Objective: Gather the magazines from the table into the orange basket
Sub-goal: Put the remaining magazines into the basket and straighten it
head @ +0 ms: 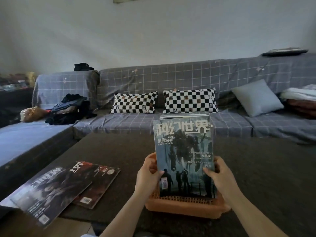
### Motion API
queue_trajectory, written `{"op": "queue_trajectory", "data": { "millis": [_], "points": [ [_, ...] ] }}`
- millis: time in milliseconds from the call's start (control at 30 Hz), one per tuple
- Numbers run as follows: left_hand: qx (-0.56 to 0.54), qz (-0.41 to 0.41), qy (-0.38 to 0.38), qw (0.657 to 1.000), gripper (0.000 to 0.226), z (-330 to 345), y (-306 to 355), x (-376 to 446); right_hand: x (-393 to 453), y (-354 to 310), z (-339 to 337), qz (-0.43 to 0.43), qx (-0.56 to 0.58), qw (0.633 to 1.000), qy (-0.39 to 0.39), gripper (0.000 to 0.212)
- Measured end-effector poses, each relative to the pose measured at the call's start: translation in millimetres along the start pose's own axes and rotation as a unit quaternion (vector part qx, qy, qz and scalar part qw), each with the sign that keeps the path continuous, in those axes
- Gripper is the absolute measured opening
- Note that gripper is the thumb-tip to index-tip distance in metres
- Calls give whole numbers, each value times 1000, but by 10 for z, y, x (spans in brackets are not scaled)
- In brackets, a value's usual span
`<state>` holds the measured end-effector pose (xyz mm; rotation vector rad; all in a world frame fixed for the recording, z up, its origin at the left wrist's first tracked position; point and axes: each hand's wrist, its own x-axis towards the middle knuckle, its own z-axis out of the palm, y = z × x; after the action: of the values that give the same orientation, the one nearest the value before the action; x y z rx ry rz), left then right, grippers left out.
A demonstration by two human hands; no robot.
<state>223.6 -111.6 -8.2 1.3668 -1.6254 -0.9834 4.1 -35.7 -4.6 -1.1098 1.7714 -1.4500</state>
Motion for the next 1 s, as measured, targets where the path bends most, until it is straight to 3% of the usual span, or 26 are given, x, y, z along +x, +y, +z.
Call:
{"op": "queue_trajectory", "data": {
  "millis": [200, 400, 1000],
  "points": [
    [81, -3, 36, 996, 18, 57, -80, 69, 18, 158, 8, -32, -163, 984, 57, 61],
    [121, 16, 47, 991, 27, 100, -91, 20, -8, 170, 49, -60, -230, 968, 79, 51],
    [94, 36, 62, 993, 23, 113, -111, 39, 16, 189, 86, -51, -206, 970, 120, 54]
  ]
}}
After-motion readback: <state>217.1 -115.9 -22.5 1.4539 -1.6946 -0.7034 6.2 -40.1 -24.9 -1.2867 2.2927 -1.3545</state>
